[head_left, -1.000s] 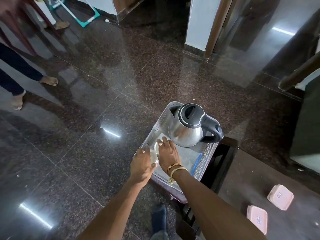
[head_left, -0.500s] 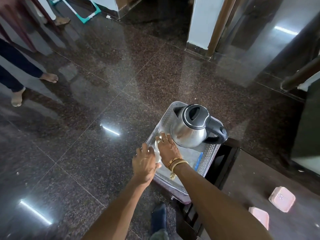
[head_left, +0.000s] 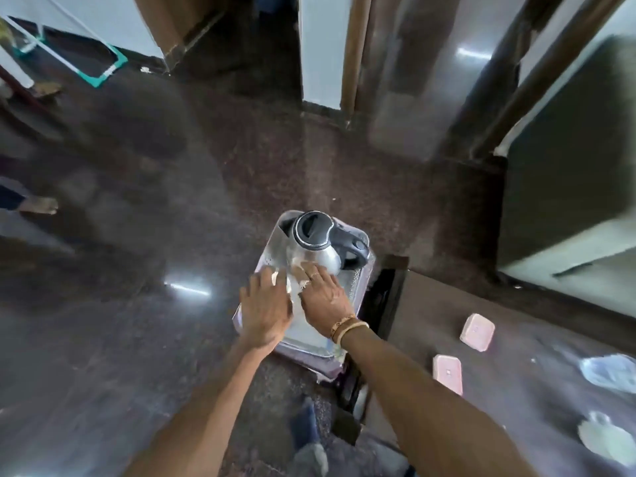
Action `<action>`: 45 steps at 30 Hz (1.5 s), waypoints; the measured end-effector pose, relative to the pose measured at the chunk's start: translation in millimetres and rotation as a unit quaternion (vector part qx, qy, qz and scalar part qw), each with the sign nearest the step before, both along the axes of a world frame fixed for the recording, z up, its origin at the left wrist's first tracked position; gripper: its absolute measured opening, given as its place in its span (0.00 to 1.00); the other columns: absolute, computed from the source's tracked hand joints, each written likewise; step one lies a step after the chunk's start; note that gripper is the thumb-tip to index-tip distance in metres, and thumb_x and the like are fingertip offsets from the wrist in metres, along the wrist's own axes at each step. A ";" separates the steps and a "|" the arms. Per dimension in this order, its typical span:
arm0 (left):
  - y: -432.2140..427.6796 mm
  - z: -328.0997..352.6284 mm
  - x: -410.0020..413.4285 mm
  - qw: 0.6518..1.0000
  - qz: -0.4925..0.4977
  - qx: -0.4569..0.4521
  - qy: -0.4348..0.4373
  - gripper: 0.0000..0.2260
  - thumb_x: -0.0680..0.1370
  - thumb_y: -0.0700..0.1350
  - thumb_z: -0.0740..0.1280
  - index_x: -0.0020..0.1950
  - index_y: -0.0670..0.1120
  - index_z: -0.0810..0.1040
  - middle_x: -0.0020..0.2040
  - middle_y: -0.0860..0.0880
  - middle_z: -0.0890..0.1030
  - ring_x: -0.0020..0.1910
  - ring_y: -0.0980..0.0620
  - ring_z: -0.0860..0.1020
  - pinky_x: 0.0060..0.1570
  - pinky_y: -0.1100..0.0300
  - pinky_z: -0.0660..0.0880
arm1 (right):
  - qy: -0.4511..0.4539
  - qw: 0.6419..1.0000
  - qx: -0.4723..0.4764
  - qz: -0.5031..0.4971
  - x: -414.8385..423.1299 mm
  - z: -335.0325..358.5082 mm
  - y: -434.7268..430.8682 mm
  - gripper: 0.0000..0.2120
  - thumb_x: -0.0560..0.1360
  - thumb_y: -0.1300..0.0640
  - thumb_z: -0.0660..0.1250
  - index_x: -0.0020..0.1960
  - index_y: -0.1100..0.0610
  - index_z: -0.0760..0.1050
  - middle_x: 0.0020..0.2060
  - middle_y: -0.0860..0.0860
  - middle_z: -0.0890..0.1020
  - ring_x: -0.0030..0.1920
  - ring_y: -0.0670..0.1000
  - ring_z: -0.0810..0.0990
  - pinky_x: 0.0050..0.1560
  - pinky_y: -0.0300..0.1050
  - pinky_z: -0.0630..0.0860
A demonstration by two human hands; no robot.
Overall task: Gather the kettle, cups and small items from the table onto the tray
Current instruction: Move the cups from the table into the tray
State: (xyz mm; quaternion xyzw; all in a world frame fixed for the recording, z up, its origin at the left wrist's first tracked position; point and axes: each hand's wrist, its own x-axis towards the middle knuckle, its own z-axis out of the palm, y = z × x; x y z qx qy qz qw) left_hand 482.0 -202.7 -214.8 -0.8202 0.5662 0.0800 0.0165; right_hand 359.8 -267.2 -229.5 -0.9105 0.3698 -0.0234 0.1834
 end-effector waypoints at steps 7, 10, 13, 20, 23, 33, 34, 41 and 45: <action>-16.7 48.2 -87.0 0.992 -0.088 -0.081 0.051 0.22 0.75 0.47 0.66 0.69 0.44 0.74 0.62 0.42 0.77 0.58 0.39 0.77 0.54 0.44 0.76 | -0.014 0.993 -0.056 -0.107 -94.3 43.8 4.9 0.28 0.78 0.55 0.63 0.76 0.59 0.65 0.74 0.58 0.69 0.72 0.62 0.69 0.68 0.59 0.71; -14.7 57.9 -138.3 0.982 -0.122 -0.124 0.068 0.22 0.75 0.49 0.61 0.68 0.46 0.74 0.60 0.44 0.77 0.56 0.42 0.77 0.55 0.47 0.75 | 0.001 0.989 -0.058 -0.134 -148.3 56.7 13.2 0.28 0.78 0.52 0.54 0.77 0.59 0.63 0.77 0.59 0.64 0.75 0.62 0.64 0.71 0.60 0.66; -10.2 66.4 -196.1 0.976 -0.162 -0.131 0.059 0.24 0.74 0.47 0.67 0.70 0.46 0.71 0.62 0.46 0.75 0.58 0.43 0.76 0.59 0.49 0.72 | 0.003 0.983 -0.059 -0.171 -209.3 69.4 24.5 0.27 0.81 0.50 0.56 0.78 0.58 0.61 0.78 0.58 0.62 0.77 0.62 0.61 0.74 0.59 0.62; 7.9 106.7 -332.8 0.968 -0.221 -0.120 0.020 0.25 0.71 0.49 0.71 0.68 0.48 0.74 0.65 0.48 0.76 0.61 0.44 0.76 0.65 0.48 0.65 | 0.003 0.966 -0.095 -0.241 -352.4 100.2 56.3 0.29 0.80 0.46 0.60 0.78 0.56 0.62 0.77 0.57 0.64 0.75 0.61 0.63 0.72 0.58 0.63; 10.7 115.6 -384.6 0.960 -0.248 -0.117 0.054 0.25 0.73 0.48 0.70 0.70 0.47 0.73 0.66 0.46 0.74 0.62 0.43 0.75 0.62 0.47 0.70 | -0.013 0.955 -0.087 -0.283 -404.7 112.3 69.3 0.30 0.78 0.46 0.60 0.77 0.57 0.63 0.75 0.57 0.65 0.74 0.60 0.64 0.70 0.58 0.66; 33.2 87.2 -522.6 0.921 -0.348 -0.087 0.153 0.23 0.75 0.47 0.69 0.69 0.45 0.74 0.64 0.45 0.75 0.58 0.41 0.76 0.58 0.46 0.74 | -0.015 0.884 -0.038 -0.465 -543.0 98.4 123.8 0.31 0.76 0.48 0.64 0.76 0.56 0.62 0.75 0.56 0.64 0.73 0.59 0.63 0.69 0.57 0.65; 36.3 82.8 -533.9 0.913 -0.362 -0.076 0.170 0.23 0.76 0.46 0.69 0.70 0.44 0.74 0.65 0.44 0.75 0.59 0.40 0.76 0.59 0.46 0.74 | -0.013 0.875 -0.034 -0.482 -551.0 95.9 131.4 0.31 0.76 0.49 0.64 0.76 0.56 0.62 0.75 0.56 0.64 0.73 0.59 0.64 0.69 0.57 0.65; 56.9 56.2 -590.5 0.881 -0.423 0.000 0.211 0.19 0.77 0.43 0.68 0.68 0.46 0.74 0.63 0.46 0.74 0.61 0.44 0.74 0.59 0.50 0.69 | -0.014 0.825 0.012 -0.565 -597.3 65.6 175.2 0.29 0.79 0.47 0.62 0.77 0.55 0.63 0.76 0.55 0.63 0.74 0.59 0.63 0.72 0.56 0.63; 56.3 26.9 -614.5 0.877 -0.426 0.062 0.212 0.22 0.78 0.44 0.67 0.72 0.46 0.69 0.67 0.46 0.70 0.65 0.43 0.71 0.65 0.52 0.67 | -0.005 0.799 0.043 -0.600 -625.6 39.5 188.4 0.30 0.76 0.47 0.65 0.75 0.54 0.63 0.72 0.53 0.67 0.71 0.59 0.67 0.68 0.53 0.65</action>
